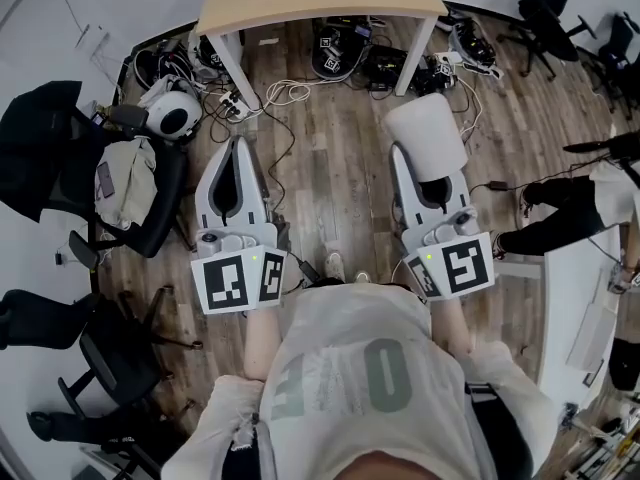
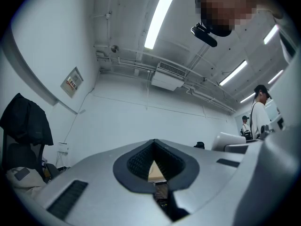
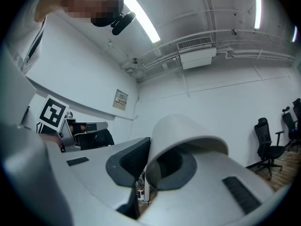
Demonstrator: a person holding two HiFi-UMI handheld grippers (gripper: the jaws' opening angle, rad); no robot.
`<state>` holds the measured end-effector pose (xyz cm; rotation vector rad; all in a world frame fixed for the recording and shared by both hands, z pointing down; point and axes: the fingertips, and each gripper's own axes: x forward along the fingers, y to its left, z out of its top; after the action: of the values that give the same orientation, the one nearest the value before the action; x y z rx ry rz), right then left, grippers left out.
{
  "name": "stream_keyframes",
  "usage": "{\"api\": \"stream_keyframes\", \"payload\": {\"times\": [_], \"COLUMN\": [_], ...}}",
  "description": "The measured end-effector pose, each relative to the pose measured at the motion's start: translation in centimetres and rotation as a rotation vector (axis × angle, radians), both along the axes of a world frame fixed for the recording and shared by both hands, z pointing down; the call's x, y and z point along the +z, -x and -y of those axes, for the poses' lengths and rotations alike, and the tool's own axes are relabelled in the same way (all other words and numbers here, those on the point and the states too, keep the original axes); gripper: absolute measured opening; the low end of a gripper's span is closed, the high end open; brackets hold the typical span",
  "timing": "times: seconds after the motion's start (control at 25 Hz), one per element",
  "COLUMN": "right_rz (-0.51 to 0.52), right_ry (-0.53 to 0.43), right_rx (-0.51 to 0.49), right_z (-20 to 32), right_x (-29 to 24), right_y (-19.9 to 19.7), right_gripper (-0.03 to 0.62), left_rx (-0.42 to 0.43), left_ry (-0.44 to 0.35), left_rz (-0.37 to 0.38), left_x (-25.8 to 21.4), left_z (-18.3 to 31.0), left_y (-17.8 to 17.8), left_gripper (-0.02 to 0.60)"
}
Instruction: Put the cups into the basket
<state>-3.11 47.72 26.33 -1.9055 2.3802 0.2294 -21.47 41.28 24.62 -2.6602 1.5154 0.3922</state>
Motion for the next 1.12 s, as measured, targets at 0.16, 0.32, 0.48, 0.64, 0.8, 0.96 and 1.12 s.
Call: {"api": "stream_keyframes", "payload": {"times": [0.16,0.32,0.48,0.64,0.8,0.96,1.12], "right_rz": [-0.016,-0.015,-0.019,-0.021,-0.018,-0.017,-0.014], "right_ry": [0.010,0.018,0.028,0.047,0.044,0.026,0.011], "right_rx": [0.009,0.018,0.035,0.042,0.049,0.049,0.042], "right_z": [1.5,2.9,3.8,4.8,6.7,9.4,13.7], "right_x": [0.4,0.7,1.2,1.7,1.6,1.5,1.7], "right_y": [0.4,1.2,1.4,1.3,0.5,-0.7,-2.7], "right_gripper": [0.029,0.029,0.029,0.029,0.029,0.029,0.029], "left_rx": [-0.015,-0.022,-0.024,-0.017,-0.002,0.005,0.004], "left_ry": [0.004,0.010,0.024,0.033,0.032,0.029,0.016], "left_rz": [-0.007,-0.018,-0.026,-0.034,-0.034,-0.022,-0.008], "left_x": [0.3,0.8,1.5,1.8,1.8,1.9,1.8], "left_z": [1.4,2.9,4.3,6.1,7.9,10.5,14.2], "left_y": [1.2,2.9,3.6,3.7,2.6,1.1,-0.9], "left_gripper": [0.008,0.008,0.008,0.008,0.008,0.008,0.008]}}
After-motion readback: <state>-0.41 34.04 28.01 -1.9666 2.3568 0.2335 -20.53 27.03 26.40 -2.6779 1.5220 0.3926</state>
